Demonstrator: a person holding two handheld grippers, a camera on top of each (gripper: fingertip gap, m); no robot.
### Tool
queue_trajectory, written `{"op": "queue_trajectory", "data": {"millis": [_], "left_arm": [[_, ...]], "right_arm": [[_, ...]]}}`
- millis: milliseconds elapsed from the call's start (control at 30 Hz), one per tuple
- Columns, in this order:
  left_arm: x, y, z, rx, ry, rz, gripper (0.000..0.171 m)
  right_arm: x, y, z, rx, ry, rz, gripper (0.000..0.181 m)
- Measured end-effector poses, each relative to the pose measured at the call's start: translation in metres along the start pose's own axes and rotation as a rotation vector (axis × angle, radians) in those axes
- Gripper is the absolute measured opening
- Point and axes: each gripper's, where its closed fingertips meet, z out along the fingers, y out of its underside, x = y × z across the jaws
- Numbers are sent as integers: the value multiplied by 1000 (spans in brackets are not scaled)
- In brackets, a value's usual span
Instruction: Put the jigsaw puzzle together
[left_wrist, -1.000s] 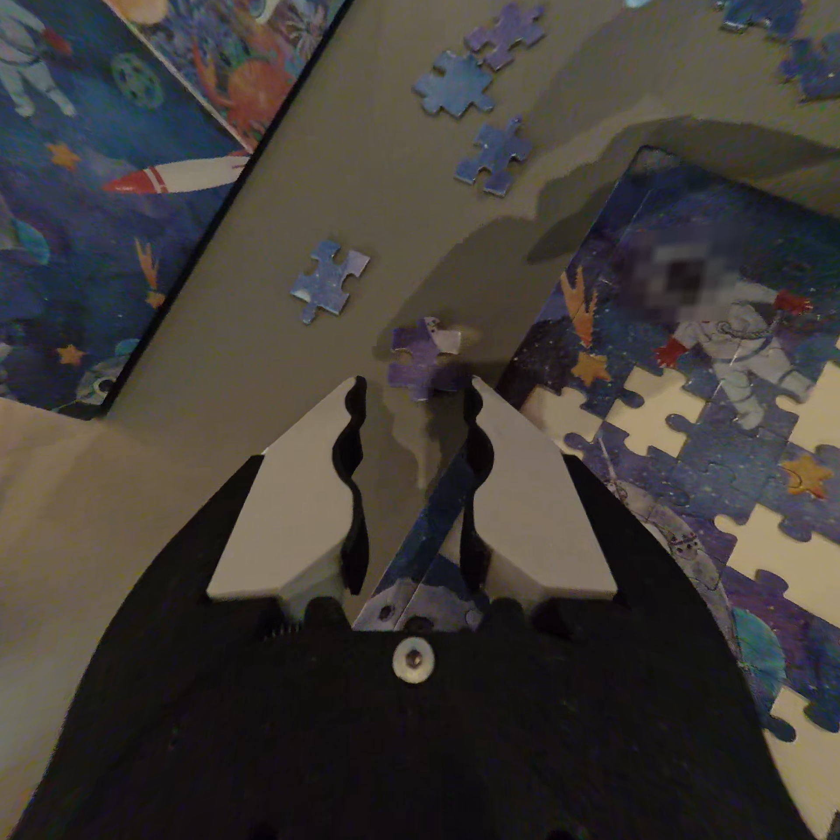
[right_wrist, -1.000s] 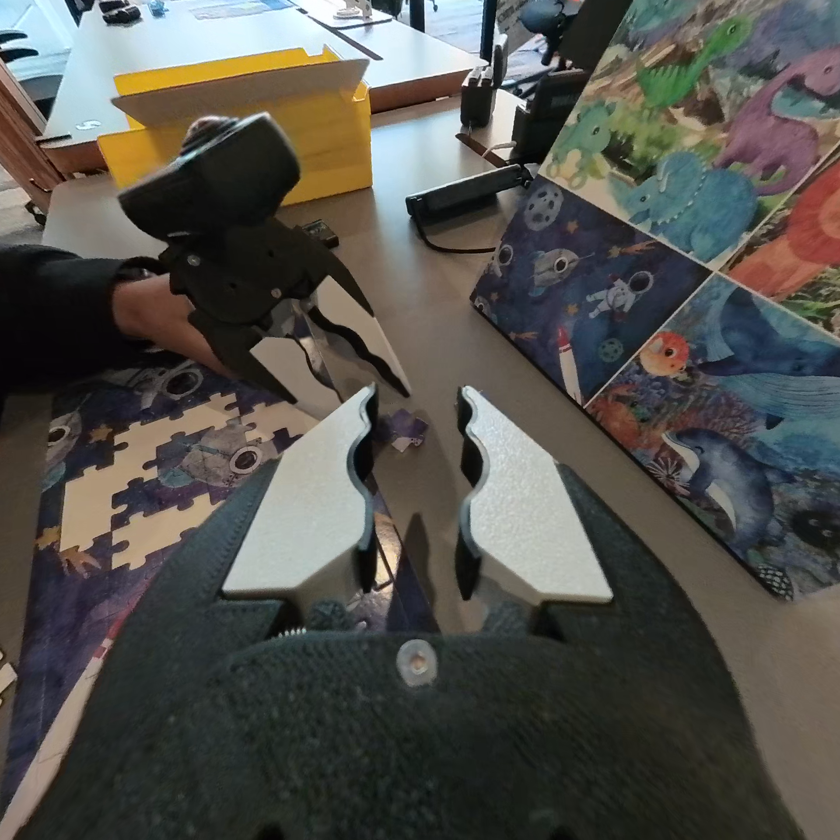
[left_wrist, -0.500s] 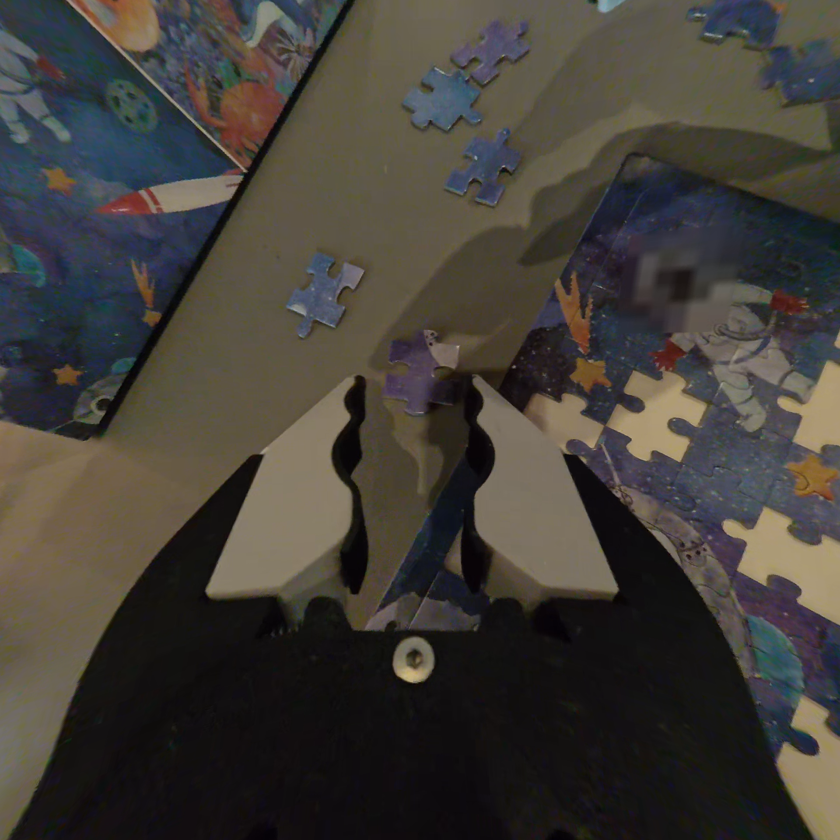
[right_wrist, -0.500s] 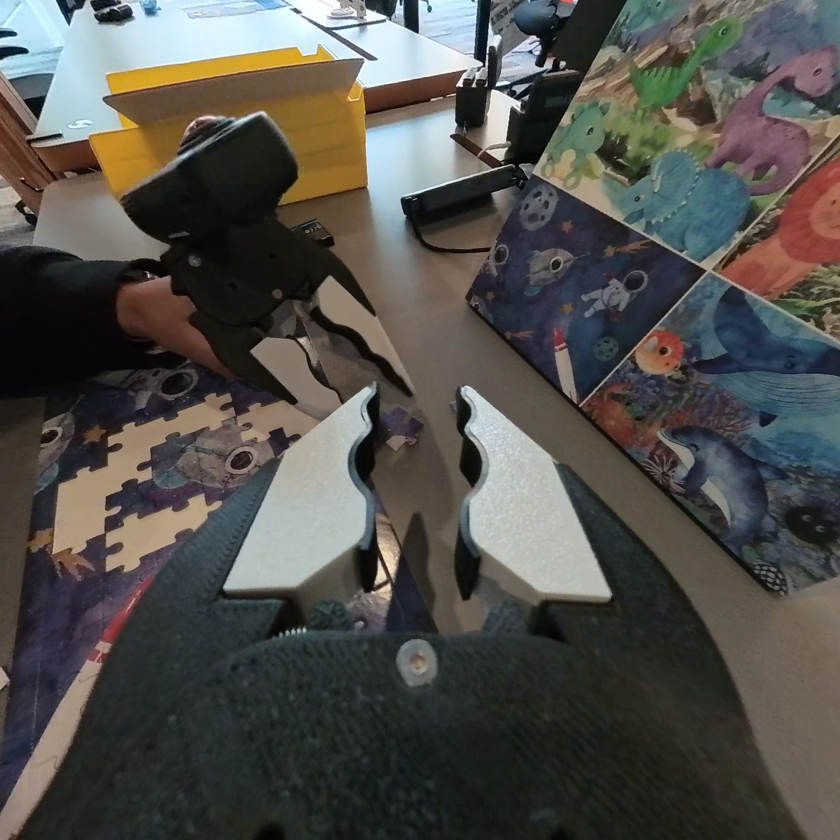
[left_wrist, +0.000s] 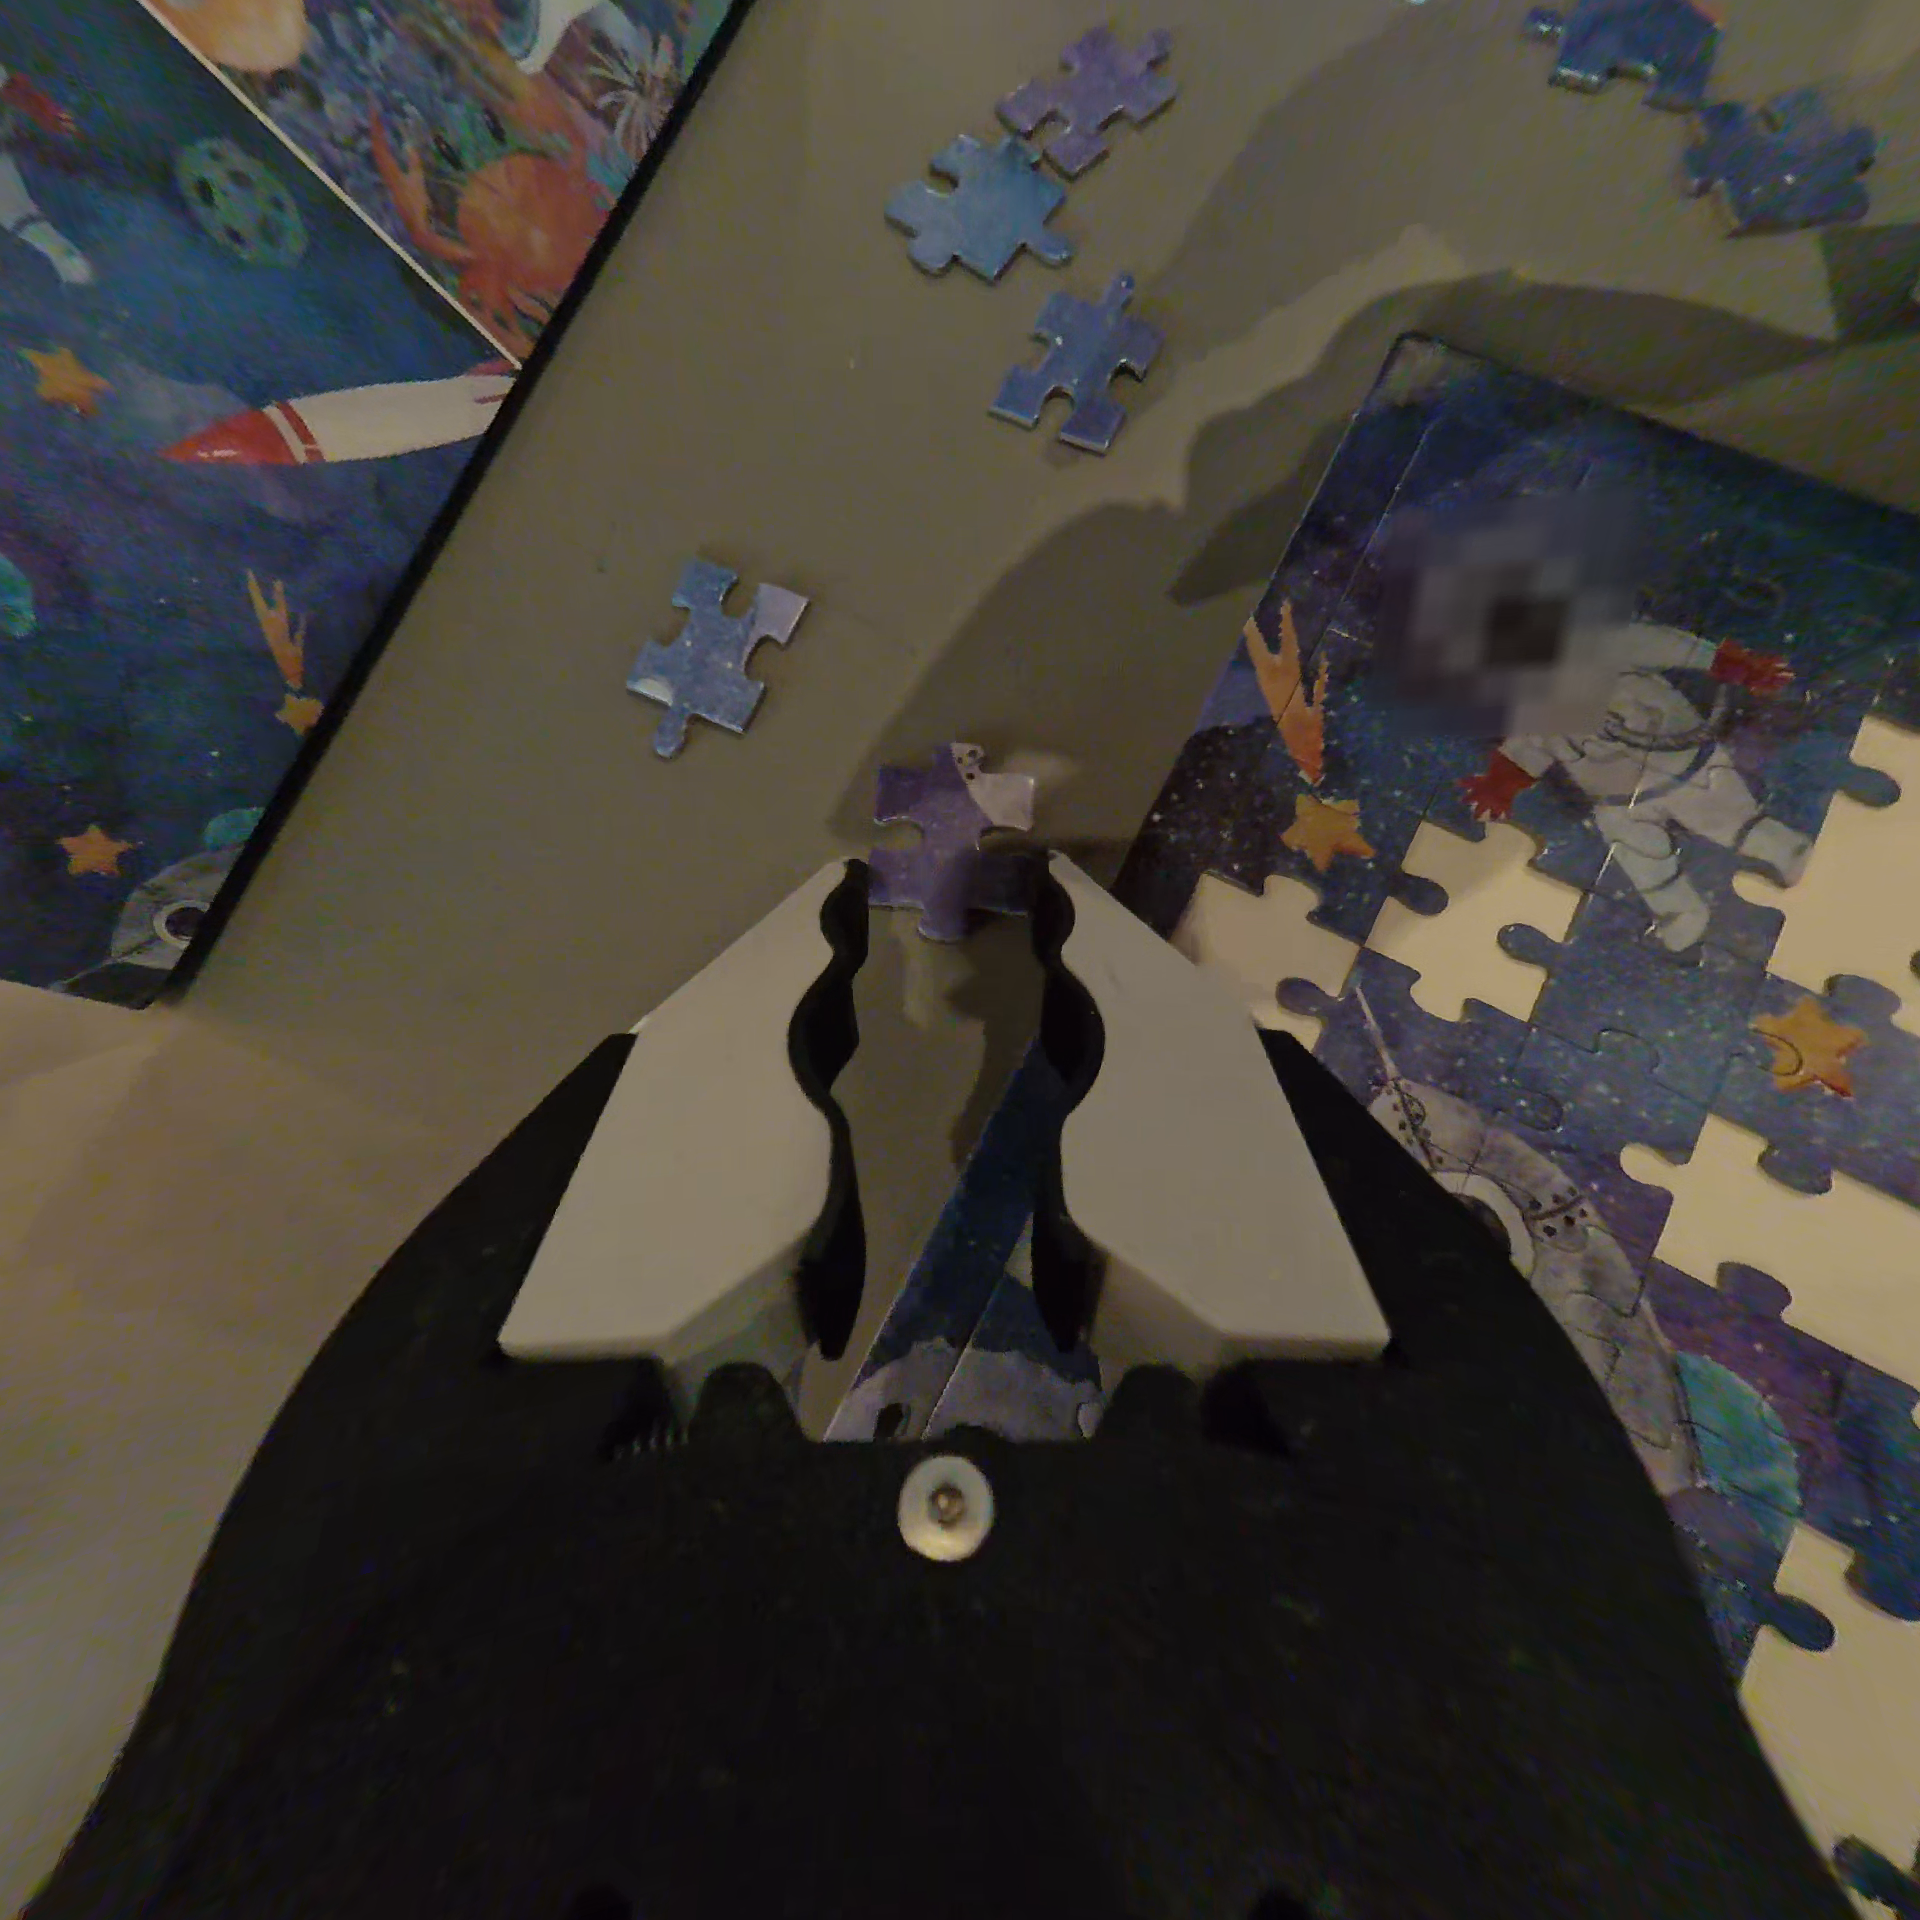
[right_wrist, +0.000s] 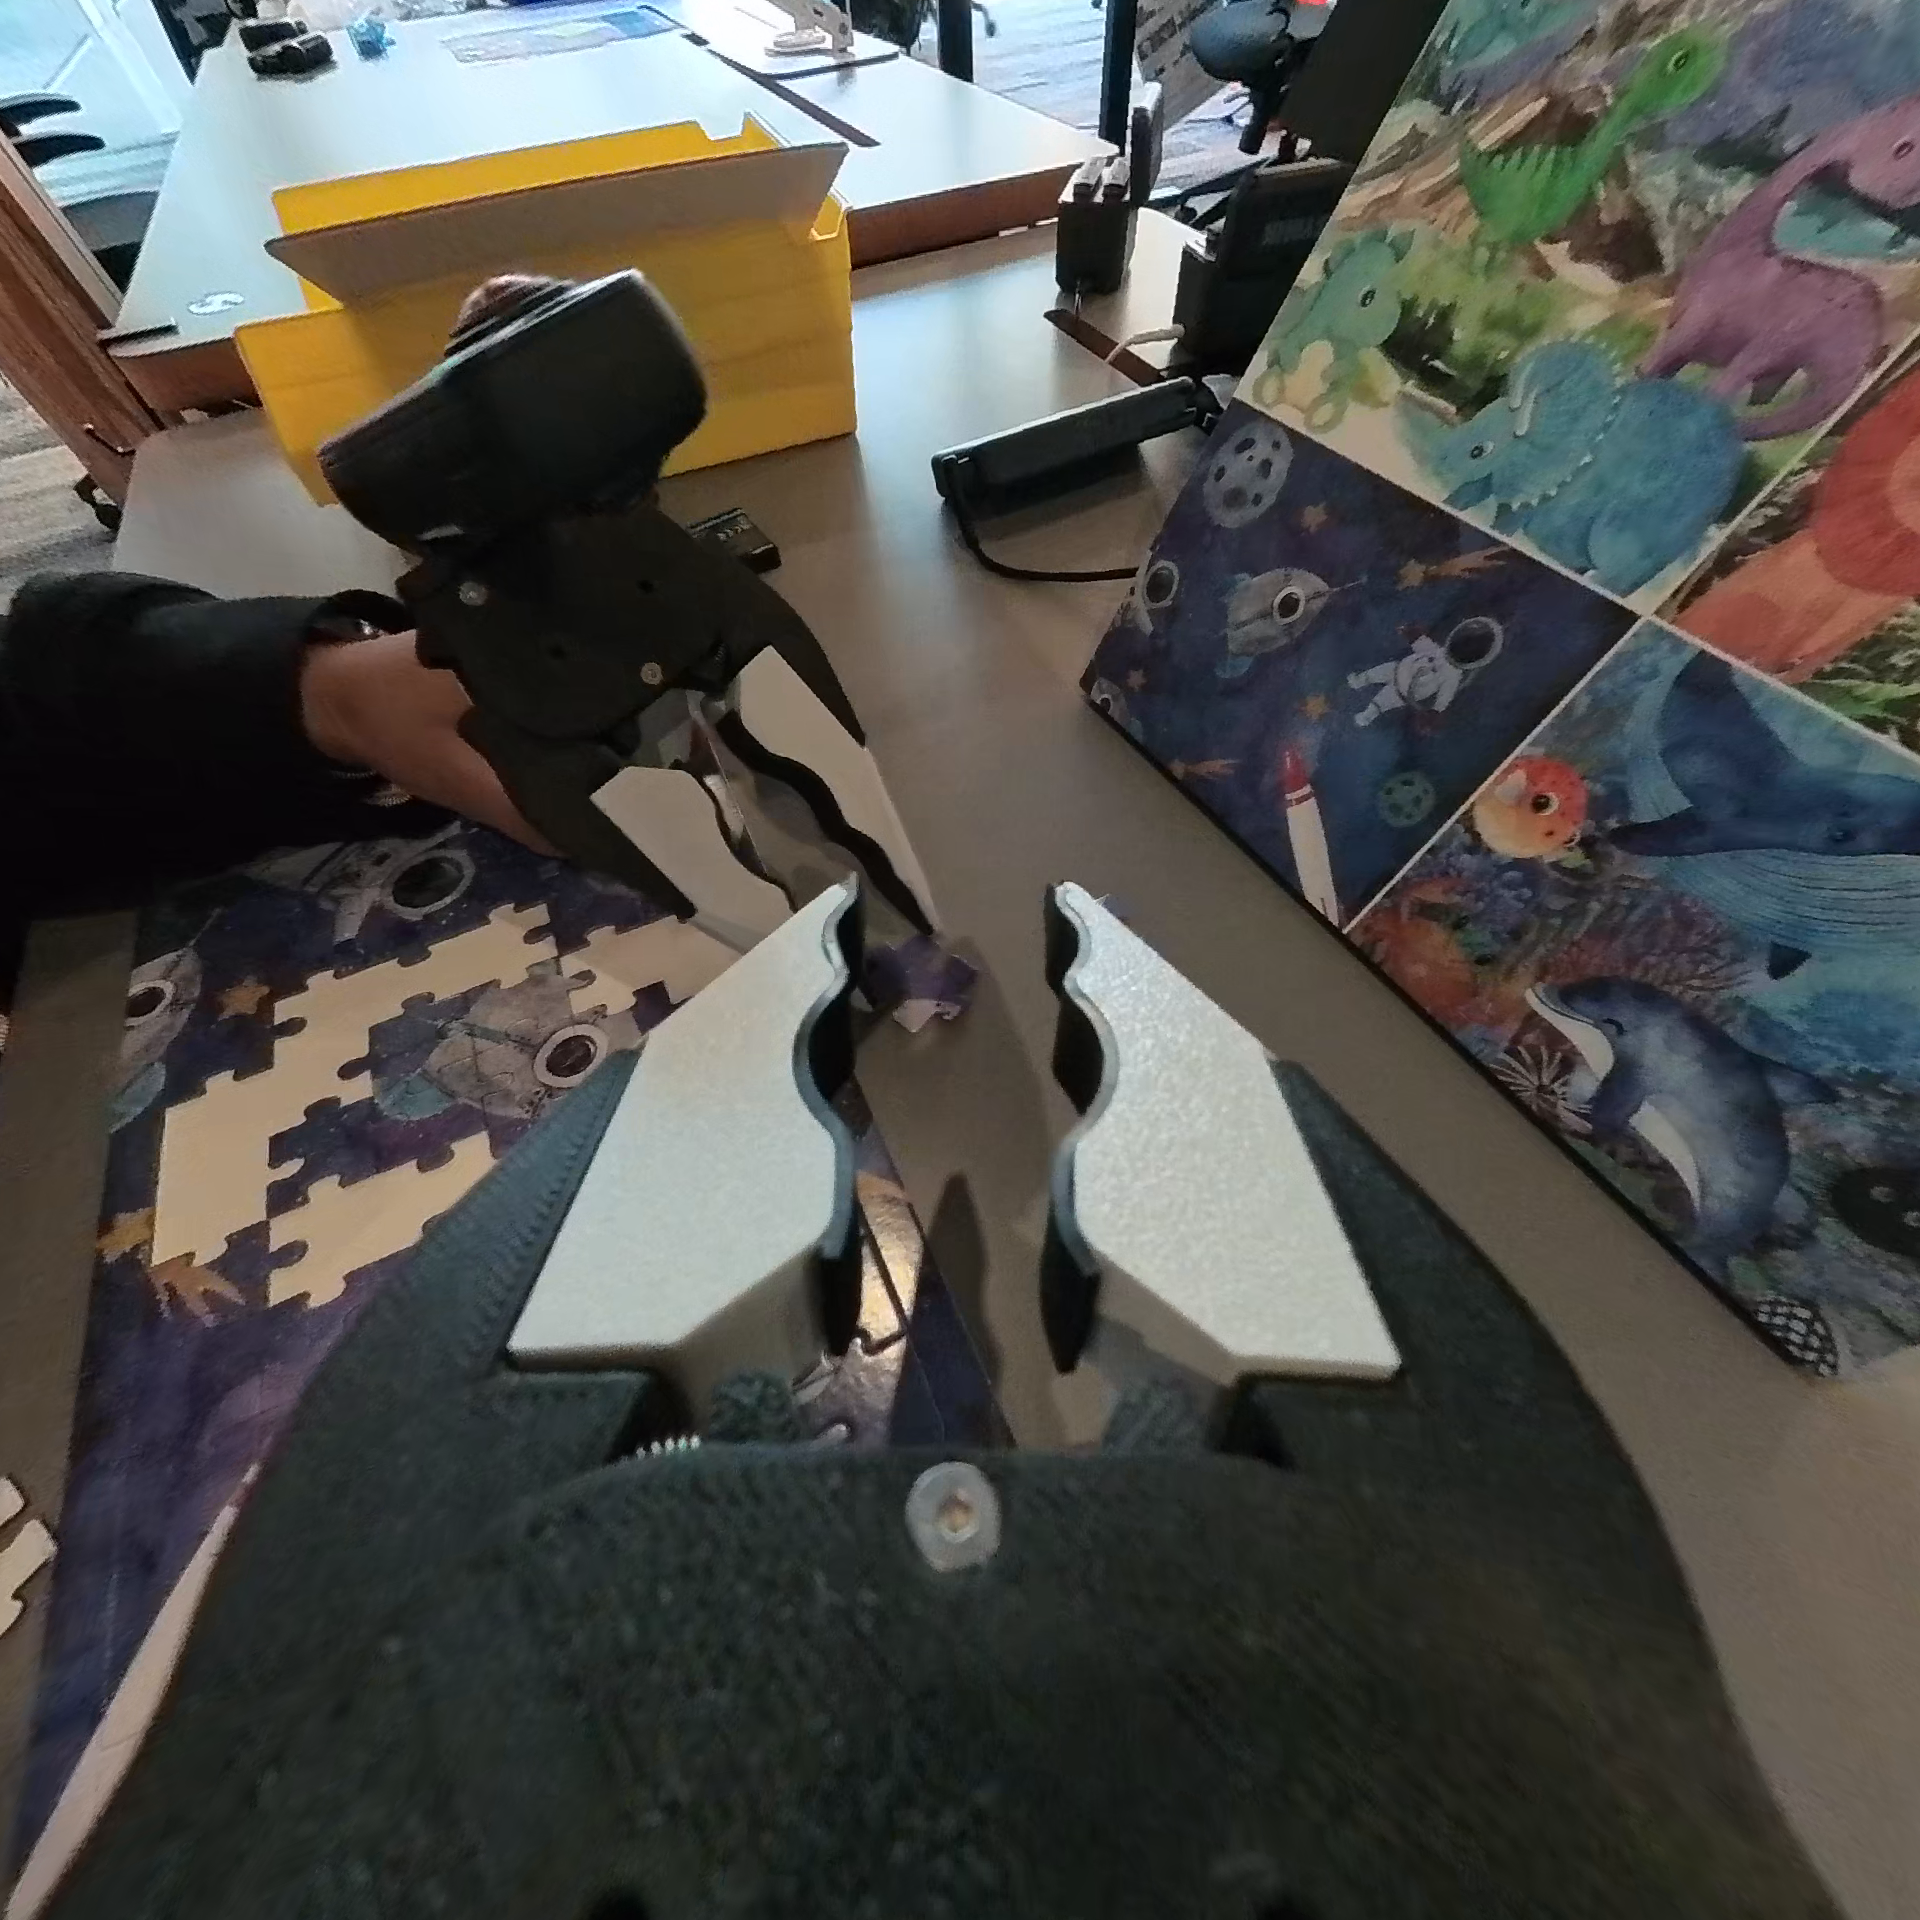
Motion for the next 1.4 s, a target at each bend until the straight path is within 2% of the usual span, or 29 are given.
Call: {"op": "queue_trajectory", "data": {"millis": [233, 433, 600, 733, 1167, 1300, 1400], "left_arm": [[3, -3, -20, 31, 17, 44, 30], [29, 24, -54, 17, 196, 196, 30], [51, 43, -73, 58, 339, 194, 29], [54, 52, -69, 24, 315, 223, 29], [55, 57, -64, -4, 304, 244, 29], [54, 58, -63, -6, 305, 239, 38], [54, 57, -64, 0, 307, 236, 38]], "right_arm": [[1, -1, -2, 1, 8, -5, 33], [0, 1, 0, -3, 6, -1, 33], [1, 7, 4, -22, 5, 2, 33], [1, 14, 10, -45, -3, 13, 33], [-5, 22, 18, -78, -22, 11, 33], [-5, 22, 19, -78, -23, 9, 33], [-6, 21, 19, -74, -25, 10, 33]]}}
